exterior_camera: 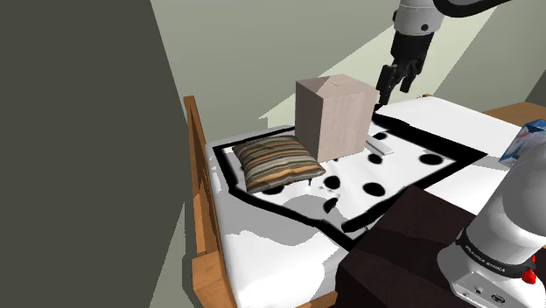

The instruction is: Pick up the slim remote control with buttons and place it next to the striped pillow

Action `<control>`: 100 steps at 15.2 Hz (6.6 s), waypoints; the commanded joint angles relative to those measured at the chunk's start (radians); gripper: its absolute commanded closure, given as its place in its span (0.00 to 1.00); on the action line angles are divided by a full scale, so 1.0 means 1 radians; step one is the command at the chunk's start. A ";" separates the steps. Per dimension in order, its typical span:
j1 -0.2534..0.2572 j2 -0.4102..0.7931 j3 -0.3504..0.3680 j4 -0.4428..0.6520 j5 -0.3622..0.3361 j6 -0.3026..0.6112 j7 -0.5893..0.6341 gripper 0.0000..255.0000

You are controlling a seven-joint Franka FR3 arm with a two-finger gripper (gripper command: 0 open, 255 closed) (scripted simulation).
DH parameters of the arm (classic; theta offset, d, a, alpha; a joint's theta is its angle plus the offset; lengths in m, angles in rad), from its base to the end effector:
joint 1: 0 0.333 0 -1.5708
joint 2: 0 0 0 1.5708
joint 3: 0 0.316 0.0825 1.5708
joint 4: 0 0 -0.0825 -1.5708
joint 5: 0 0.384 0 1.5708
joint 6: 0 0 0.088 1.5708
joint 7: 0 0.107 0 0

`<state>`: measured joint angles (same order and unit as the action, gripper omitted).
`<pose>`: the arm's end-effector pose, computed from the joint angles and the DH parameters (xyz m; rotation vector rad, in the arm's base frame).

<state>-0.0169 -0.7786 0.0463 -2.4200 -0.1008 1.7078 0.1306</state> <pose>0.3207 0.0034 0.5707 3.0079 -0.1550 0.1135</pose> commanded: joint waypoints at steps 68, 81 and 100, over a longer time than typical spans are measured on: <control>-0.436 1.538 -0.314 0.720 0.365 0.711 -0.620 0.00; -0.436 1.538 -0.314 0.720 0.365 0.711 -0.620 1.00; -0.403 1.362 -0.361 0.708 0.310 0.549 -0.589 1.00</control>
<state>-0.4212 0.5915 -0.3125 -1.7174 0.2128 2.2700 -0.4606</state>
